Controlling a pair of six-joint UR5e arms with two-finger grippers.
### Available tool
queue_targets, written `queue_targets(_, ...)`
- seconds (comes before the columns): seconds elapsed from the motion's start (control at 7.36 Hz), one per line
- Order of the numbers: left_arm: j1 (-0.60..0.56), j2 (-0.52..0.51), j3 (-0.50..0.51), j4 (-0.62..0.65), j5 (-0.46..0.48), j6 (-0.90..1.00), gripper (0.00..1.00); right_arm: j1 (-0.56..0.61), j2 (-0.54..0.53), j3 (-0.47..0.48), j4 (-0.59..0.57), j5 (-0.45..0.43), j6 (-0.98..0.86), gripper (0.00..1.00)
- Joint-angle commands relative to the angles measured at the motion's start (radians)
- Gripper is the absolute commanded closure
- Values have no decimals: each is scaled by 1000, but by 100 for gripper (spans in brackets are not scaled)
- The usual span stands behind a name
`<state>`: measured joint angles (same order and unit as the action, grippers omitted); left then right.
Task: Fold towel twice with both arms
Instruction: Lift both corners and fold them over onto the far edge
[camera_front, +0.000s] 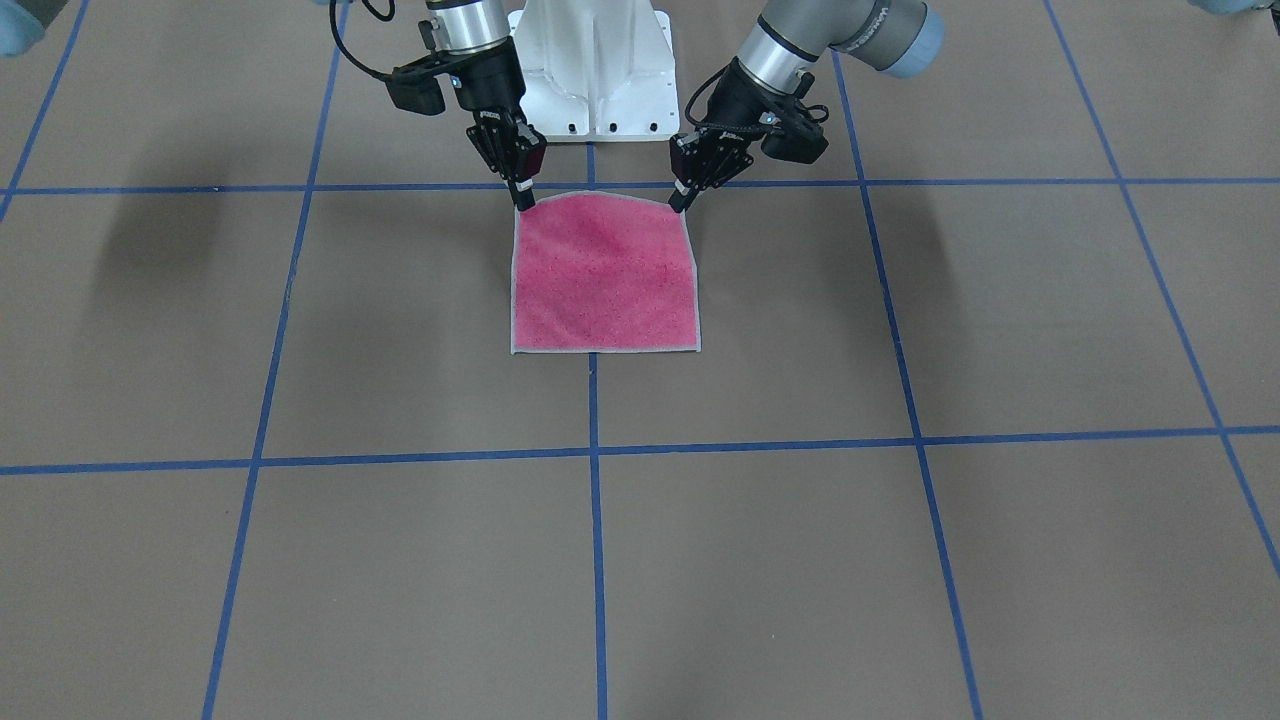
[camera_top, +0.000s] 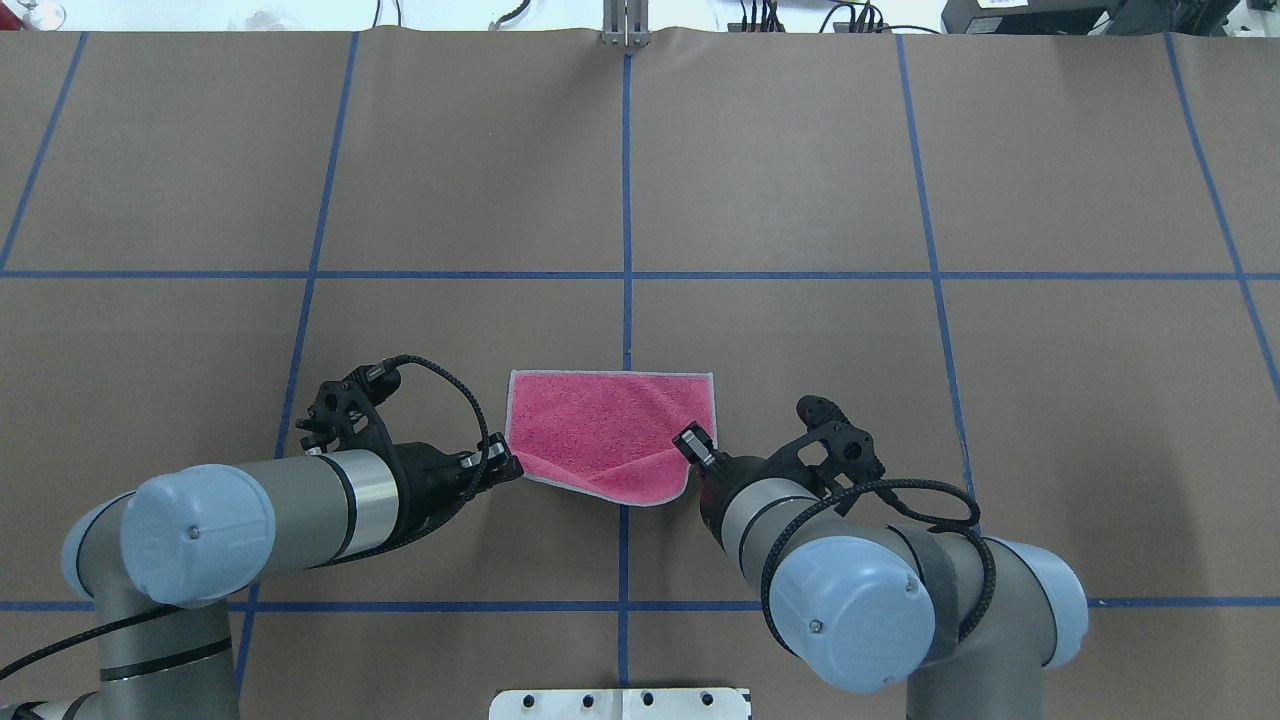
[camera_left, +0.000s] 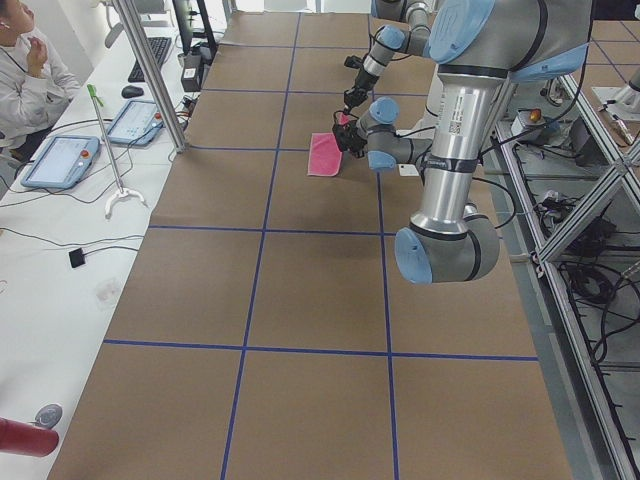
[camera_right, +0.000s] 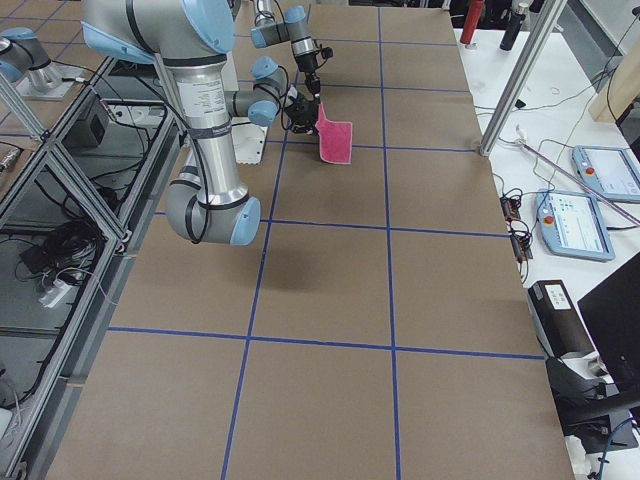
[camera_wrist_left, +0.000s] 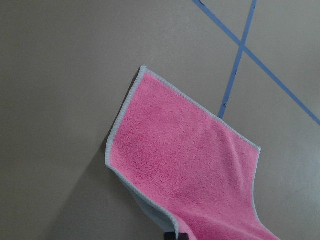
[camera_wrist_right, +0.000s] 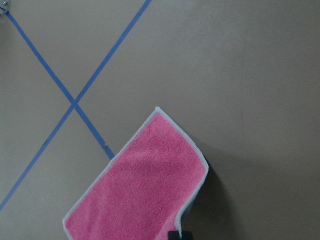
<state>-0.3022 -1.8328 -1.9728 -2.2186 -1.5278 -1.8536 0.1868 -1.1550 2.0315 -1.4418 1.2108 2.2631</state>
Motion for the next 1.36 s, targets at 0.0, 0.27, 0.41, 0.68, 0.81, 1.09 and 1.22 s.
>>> queue_targets(0.0, -26, -26, 15, 32, 2, 1, 100, 49, 26, -56, 7, 4, 0, 100)
queue_targets(0.27, -43, -72, 55, 83, 5, 1, 100, 74, 58, -106, 8, 7, -5, 100)
queue_targets(0.41, -57, -80, 80, 83, 5, 1, 100, 85, 73, -138, 8, 9, -7, 100)
queue_targets(0.68, -86, -111, 135, 83, 5, 2, 100, 97, 73, -158, 8, 9, -19, 100)
queue_targets(0.81, -90, -124, 158, 83, 3, 2, 100, 99, 73, -168, 8, 9, -19, 100)
queue_targets(1.09, -92, -131, 179, 82, 5, 2, 100, 100, 83, -181, 8, 9, -20, 100)
queue_targets(1.22, -92, -135, 184, 82, 5, 4, 100, 100, 90, -185, 8, 9, -20, 100)
